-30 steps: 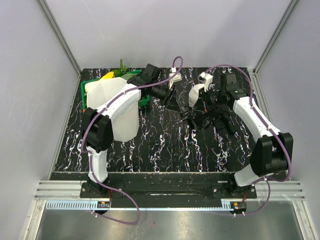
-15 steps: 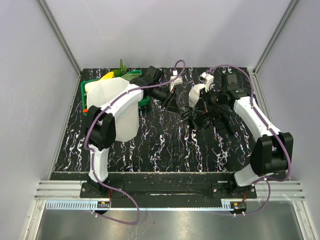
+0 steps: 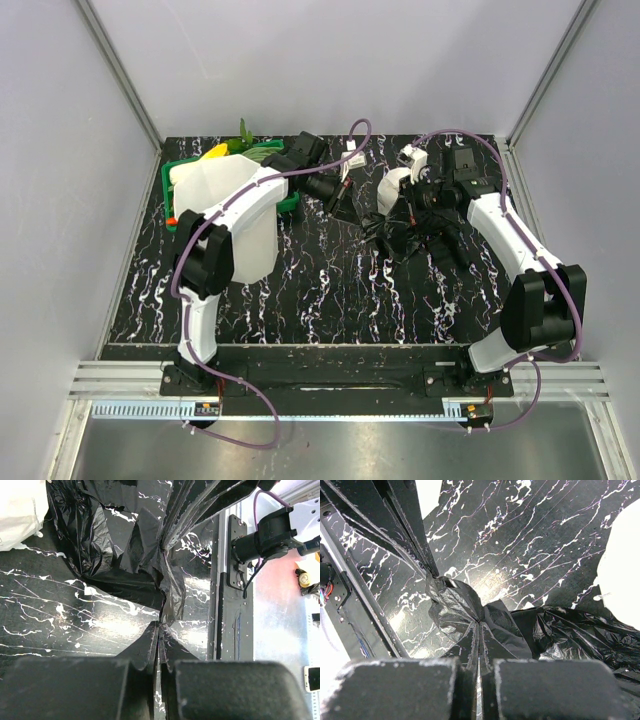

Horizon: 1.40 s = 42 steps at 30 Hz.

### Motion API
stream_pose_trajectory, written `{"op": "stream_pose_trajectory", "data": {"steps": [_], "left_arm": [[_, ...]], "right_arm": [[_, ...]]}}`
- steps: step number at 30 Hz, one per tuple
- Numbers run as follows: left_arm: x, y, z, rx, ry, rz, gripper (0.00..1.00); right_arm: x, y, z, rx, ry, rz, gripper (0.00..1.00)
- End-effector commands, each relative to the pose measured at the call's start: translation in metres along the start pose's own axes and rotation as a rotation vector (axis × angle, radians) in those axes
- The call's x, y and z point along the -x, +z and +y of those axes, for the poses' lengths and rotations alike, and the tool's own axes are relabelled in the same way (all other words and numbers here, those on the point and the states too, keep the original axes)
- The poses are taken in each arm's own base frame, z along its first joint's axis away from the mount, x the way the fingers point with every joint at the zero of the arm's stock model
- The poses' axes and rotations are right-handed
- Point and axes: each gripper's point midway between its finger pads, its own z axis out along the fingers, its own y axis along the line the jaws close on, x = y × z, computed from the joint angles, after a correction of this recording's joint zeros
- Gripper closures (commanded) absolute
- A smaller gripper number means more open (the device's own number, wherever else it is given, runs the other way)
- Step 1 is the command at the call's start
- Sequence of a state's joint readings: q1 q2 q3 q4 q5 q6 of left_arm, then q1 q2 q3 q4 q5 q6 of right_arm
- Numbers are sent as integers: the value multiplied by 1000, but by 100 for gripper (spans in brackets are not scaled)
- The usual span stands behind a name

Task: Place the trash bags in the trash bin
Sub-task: Unfold the trash bag at the center of the board.

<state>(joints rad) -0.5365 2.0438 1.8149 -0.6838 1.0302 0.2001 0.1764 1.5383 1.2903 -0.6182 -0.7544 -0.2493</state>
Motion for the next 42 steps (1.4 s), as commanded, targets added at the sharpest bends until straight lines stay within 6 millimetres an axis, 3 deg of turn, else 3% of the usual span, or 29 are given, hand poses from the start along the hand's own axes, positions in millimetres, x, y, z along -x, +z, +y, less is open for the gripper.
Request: {"op": "stream_pose_trajectory", "data": {"steps": [1, 7, 12, 14, 20, 31, 42], "left_arm": [[24, -1, -11, -55, 54, -56, 100], [29, -3, -18, -74, 54, -81, 100], [32, -6, -20, -43, 63, -100, 100], [34, -6, -14, -11, 56, -102, 100], [37, -5, -7, 23, 20, -111, 100], [42, -1, -2, 47, -48, -130, 100], [42, 2, -14, -1, -57, -130, 100]], "right_arm": [[13, -3, 4, 26, -22, -30, 100], [9, -3, -1, 2, -18, -21, 100], [16, -10, -5, -49, -39, -25, 69], [21, -17, -1, -54, -53, -34, 50], [30, -29, 14, -37, -72, -49, 35], [34, -5, 26, -89, -140, -39, 43], [35, 18, 12, -142, -136, -47, 47]]}}
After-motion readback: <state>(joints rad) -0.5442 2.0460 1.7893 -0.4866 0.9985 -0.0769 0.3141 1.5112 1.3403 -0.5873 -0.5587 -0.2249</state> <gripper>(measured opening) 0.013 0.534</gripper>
